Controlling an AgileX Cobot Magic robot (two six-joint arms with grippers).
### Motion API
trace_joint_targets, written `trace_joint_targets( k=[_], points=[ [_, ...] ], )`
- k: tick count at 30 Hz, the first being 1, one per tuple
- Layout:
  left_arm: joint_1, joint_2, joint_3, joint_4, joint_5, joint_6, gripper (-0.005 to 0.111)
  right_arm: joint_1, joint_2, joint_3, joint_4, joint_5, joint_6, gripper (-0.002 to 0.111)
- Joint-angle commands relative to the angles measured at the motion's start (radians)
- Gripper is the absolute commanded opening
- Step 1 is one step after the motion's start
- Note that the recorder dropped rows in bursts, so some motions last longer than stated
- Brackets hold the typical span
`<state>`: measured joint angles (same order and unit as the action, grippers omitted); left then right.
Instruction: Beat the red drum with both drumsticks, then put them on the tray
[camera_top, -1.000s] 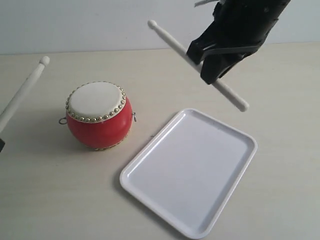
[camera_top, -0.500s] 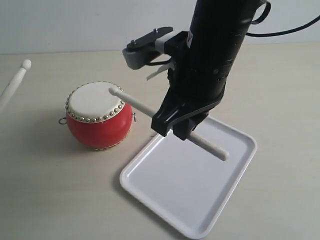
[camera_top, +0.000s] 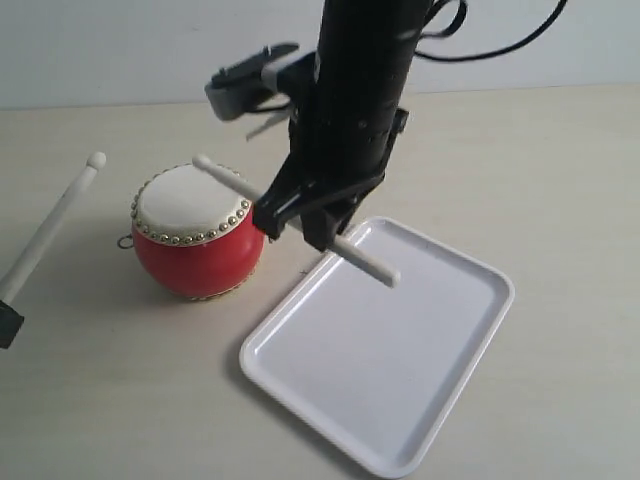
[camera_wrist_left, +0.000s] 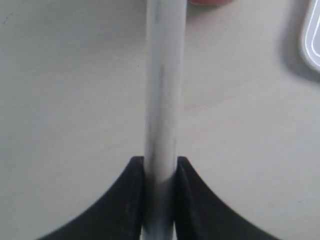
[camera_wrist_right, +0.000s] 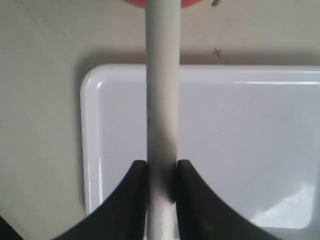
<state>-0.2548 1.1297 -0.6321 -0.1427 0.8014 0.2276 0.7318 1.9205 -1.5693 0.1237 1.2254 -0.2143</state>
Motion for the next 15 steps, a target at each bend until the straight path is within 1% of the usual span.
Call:
trace_joint_targets(
  k=[1,3,5,9,11,15],
  points=[
    [-0.005,0.001,0.004,-0.005,0.002,0.004,0.0,0.002,0.077,0.003,0.008,-0.004,0.002,0.0],
    [-0.005,0.001,-0.002,-0.005,0.005,0.004,0.0,0.002,0.035,-0.02,-0.036,-0.004,0.002,0.0],
    [-0.005,0.004,-0.044,-0.005,0.043,0.019,0.0,0.002,-0.044,-0.047,-0.065,-0.004,0.002,0.0],
    [-0.005,0.088,-0.192,0.003,0.153,0.045,0.0,0.002,-0.181,-0.057,-0.081,-0.004,0.002,0.0],
    [-0.027,0.15,-0.251,0.017,0.2,0.063,0.0,0.002,-0.211,-0.057,-0.082,-0.004,0.002,0.0],
    [-0.096,0.244,-0.336,0.072,0.273,0.058,0.0,0.002,-0.227,-0.057,-0.088,-0.004,0.002,0.0]
  ],
)
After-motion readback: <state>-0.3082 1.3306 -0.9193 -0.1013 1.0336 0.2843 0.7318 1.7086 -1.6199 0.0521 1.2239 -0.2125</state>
